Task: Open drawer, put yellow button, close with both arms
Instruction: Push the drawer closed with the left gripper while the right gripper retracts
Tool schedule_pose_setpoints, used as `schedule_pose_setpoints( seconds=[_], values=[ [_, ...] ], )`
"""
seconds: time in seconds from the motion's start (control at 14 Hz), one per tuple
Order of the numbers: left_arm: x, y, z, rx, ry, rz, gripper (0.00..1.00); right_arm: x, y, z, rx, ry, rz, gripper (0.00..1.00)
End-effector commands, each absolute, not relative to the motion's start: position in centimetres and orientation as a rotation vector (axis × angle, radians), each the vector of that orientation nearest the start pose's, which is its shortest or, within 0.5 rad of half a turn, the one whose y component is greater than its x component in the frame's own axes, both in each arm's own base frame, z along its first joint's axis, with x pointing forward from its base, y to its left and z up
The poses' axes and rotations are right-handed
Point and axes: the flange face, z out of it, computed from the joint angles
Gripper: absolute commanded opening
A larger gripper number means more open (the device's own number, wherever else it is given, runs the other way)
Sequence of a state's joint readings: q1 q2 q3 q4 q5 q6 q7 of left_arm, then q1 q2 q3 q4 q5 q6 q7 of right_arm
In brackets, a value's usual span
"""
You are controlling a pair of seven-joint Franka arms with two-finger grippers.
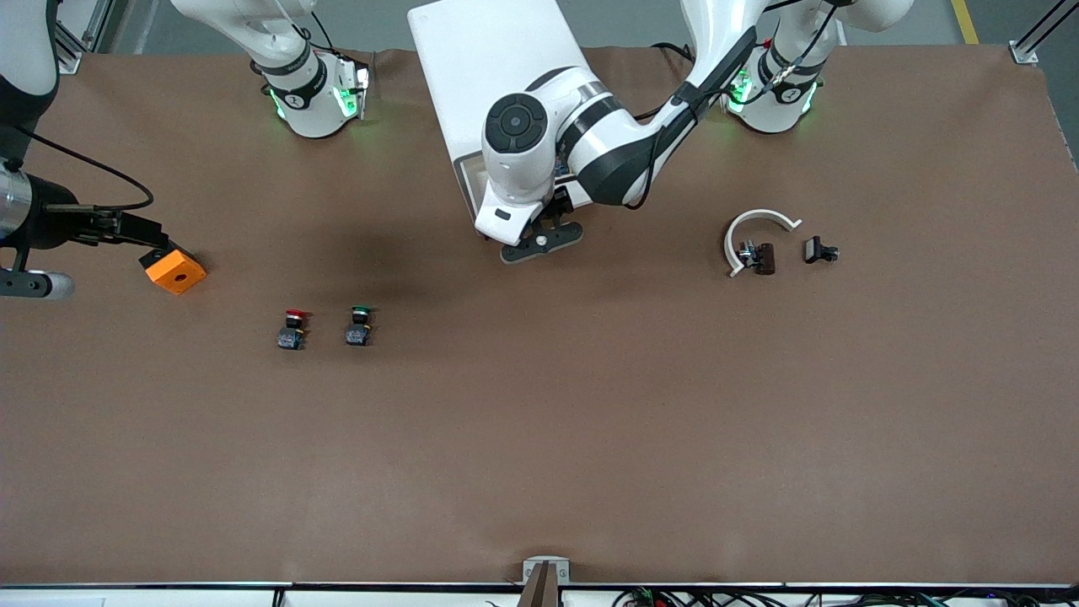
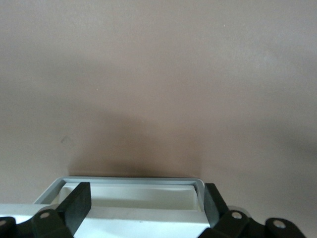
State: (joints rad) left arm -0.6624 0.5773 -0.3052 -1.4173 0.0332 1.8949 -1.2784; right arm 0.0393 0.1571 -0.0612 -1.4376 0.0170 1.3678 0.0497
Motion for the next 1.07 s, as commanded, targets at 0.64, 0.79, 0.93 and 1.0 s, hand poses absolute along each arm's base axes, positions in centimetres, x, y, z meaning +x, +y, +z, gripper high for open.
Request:
schedule_pose_setpoints(
  seconds=[0.64,0.79,0.93,1.0],
  values=[
    [37.7,-58.0,36.4,-3.012,-0.66,0.525,1.0,53.3,-1.6,63.5,-3.126,0.15,0.195,1.0],
    [37.3,-58.2,36.0,-2.996,-0.679,0.612,1.0,52.9,-2.2,64.0,-3.123,0.14,0.197,1.0],
    [37.4,-58.3,36.3,-2.987,-0.732,0.729,1.0,52.9,-2.2,64.6,-3.114,0.139,0.182,1.0],
    [37.4,-58.3,36.3,-2.981,-0.751,0.768,1.0,52.8,-2.3,64.8,-3.116,0.14,0.177,1.0]
  ],
)
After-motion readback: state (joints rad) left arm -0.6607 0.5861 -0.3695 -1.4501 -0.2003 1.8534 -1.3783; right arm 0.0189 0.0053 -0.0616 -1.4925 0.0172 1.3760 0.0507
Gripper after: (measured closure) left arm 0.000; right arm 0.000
